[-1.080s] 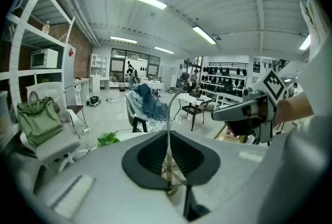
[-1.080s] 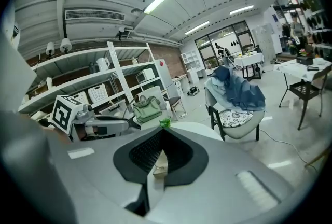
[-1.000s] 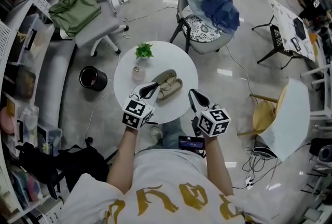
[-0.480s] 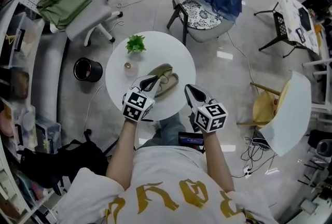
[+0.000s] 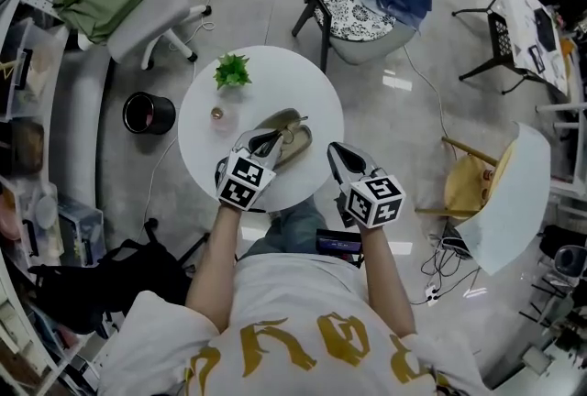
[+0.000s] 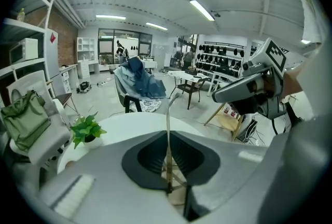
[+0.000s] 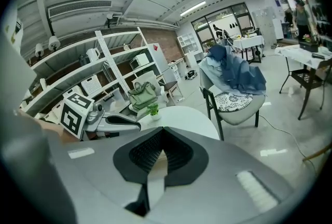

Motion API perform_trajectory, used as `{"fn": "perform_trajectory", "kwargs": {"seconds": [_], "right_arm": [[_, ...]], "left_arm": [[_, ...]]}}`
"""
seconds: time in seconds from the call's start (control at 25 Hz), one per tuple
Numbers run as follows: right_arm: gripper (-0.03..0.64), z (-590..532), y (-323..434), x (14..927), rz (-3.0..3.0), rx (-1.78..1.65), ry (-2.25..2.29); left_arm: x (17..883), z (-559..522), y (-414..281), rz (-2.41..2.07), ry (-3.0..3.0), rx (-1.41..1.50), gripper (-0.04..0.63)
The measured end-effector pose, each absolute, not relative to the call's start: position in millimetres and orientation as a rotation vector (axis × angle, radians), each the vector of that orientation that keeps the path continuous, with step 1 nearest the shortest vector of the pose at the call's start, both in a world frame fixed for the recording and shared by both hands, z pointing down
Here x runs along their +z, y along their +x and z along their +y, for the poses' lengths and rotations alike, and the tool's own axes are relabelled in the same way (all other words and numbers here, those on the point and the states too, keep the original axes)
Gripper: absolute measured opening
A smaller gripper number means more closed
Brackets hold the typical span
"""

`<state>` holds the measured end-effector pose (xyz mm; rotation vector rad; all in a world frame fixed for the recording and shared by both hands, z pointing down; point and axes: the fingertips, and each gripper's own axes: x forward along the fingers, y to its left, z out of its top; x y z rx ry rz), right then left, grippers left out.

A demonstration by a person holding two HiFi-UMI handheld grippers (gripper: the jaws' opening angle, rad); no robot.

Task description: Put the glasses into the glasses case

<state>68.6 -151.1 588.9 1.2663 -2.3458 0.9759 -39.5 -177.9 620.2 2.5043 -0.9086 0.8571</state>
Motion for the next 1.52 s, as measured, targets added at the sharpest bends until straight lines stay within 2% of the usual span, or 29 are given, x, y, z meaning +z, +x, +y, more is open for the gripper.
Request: {"fn": "perform_trajectory", "kwargs": {"seconds": [1.12, 1.32, 1.52], "right_arm": [[0.024, -171.3, 70.2, 619.7, -2.295, 1.038, 1.172], [0.024, -168.3, 69.9, 617.4, -2.305, 1.04, 1.17], [0.024, -160.9, 75.9, 616.3, -2.303, 1.041, 1.184]], "left_arm": [[719.4, -175.8, -39.8, -0.774, 2.316, 1.285, 0.022], [721.5, -172.8, -36.2, -0.758, 2.303, 1.299, 0.09], [716.5, -174.3, -34.9, -0.799, 2.309, 1.287, 0.119]]}}
